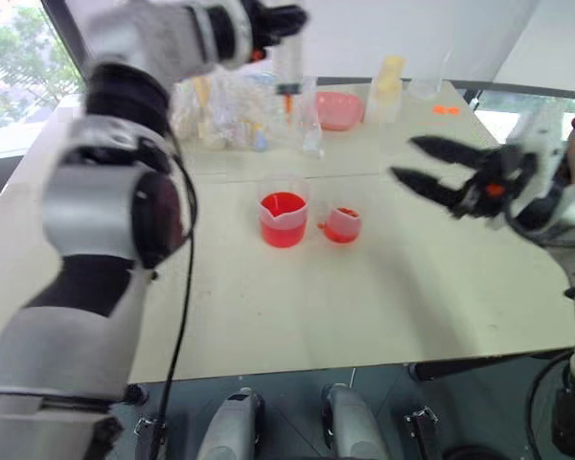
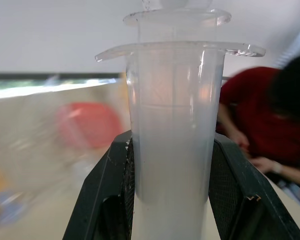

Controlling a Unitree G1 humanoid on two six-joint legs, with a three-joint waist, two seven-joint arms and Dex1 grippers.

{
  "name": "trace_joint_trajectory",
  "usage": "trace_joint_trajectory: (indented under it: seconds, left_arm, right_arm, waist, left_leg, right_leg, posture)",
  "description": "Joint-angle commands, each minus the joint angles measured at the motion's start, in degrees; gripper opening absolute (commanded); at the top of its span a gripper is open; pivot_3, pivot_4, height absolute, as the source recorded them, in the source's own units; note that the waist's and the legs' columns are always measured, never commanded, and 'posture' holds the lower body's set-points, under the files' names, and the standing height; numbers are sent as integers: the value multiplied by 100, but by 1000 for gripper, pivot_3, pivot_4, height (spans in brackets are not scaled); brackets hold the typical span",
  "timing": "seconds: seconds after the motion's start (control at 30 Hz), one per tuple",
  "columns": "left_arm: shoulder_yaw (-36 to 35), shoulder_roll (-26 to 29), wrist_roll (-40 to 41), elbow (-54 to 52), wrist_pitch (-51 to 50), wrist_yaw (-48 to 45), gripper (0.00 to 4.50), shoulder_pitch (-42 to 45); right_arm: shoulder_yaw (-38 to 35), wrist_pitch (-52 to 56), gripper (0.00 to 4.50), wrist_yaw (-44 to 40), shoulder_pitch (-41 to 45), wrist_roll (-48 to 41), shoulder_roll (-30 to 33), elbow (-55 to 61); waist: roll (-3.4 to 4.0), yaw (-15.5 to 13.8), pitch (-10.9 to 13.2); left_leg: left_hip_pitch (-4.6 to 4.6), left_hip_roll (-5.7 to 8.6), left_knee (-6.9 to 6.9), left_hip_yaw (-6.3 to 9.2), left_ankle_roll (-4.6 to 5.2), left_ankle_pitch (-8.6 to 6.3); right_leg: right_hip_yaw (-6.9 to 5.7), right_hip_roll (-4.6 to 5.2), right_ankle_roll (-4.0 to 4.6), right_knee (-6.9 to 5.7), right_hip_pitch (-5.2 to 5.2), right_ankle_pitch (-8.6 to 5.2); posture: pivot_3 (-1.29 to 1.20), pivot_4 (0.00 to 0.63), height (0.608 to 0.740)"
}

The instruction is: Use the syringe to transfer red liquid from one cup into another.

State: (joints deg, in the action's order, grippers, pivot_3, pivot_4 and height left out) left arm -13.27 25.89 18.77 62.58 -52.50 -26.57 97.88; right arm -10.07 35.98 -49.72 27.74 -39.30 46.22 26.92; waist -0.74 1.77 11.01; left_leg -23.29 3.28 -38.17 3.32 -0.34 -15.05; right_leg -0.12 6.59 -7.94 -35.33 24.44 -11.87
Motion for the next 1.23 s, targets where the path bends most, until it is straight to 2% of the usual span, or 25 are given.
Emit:
trace_joint_trajectory:
  seconds: [0.03,0.13,0.23,0.4,0.53,0.6,0.8,0.9,0.97,1.03,1.17,1.23]
  left_arm:
    - [3,351,-123,-688,-1323,515,1444,-504]
    - [-304,415,86,-2057,-2834,870,1444,-1591]
    - [-810,72,342,-3679,-3880,1212,1444,-2970]
    - [-1718,-813,1202,-4774,-4000,2298,1444,-4227]
    - [-2136,-1071,1590,-5243,-4000,3176,1444,-4648]
    - [-2151,-1098,1777,-5418,-4000,3491,2413,-4799]
    - [-2250,-1090,2316,-5453,-4000,4086,4447,-4959]
    - [-2141,-1010,2529,-5721,-4000,4060,4447,-5063]
    - [-1214,-376,1901,-6907,-2900,3603,4447,-5710]
    - [-788,30,1747,-7546,-2302,3140,4447,-6157]
    - [-240,743,1635,-8602,-920,1700,4447,-7075]
    - [-407,719,1872,-8978,-651,1348,4447,-7433]
  right_arm:
    - [461,-186,2419,-439,156,64,-2,0]
    - [893,-437,2419,-687,234,329,-121,-262]
    - [1200,-670,2419,-808,340,533,-371,-570]
    - [1473,-750,2419,-849,365,623,-782,-753]
    - [1597,-770,2419,-889,238,717,-877,-720]
    - [1624,-758,2464,-894,168,747,-890,-679]
    - [1634,-677,2464,-859,-8,760,-905,-553]
    - [1587,-649,2464,-785,-101,773,-902,-507]
    - [1322,-519,2464,-575,-334,701,-821,-405]
    - [1049,-406,2464,-396,-578,638,-729,-288]
    - [276,-314,2464,499,-911,591,-890,-48]
    - [-112,-178,2464,909,-1097,497,-956,152]
  waist:
    - [0,-15,0]
    - [-3,-61,1]
    - [-12,-122,6]
    - [-22,-156,5]
    - [-22,-131,4]
    - [-23,-122,3]
    - [-23,-119,2]
    - [-22,-104,2]
    - [-24,-83,1]
    - [-23,-83,1]
    - [-21,-165,-1]
    - [-20,-204,-1]
  left_leg:
    - [0,1,-1,-1,0,0]
    - [-2,2,-4,0,-1,0]
    - [-15,-1,-8,7,-13,7]
    - [-19,1,-11,15,-49,26]
    - [-14,0,-5,16,-57,28]
    - [-10,0,-4,16,-58,28]
    - [-7,3,-4,15,-57,28]
    - [-5,6,-4,14,-55,27]
    - [-5,6,0,14,-57,28]
    - [-5,0,10,8,-67,33]
    - [-6,-3,14,4,-61,29]
    - [-5,-5,11,3,-44,20]
  right_leg:
    - [1,1,0,0,0,0]
    - [3,3,0,-5,1,0]
    - [4,11,2,-22,11,2]
    - [3,20,4,-5,12,3]
    - [3,20,9,-4,15,6]
    - [3,19,10,-6,14,6]
    - [4,17,13,-11,13,9]
    - [4,16,15,-11,12,9]
    - [4,13,15,-10,14,9]
    - [12,10,19,-8,21,10]
    - [17,17,26,-1,19,13]
    - [17,18,42,14,12,15]
  posture:
    - [0,150,740]
    - [0,150,740]
    - [0,150,740]
    - [0,150,740]
    - [0,150,740]
    - [0,150,740]
    - [0,150,740]
    - [0,150,740]
    - [0,150,740]
    - [0,150,740]
    - [0,150,740]
    - [0,150,740]
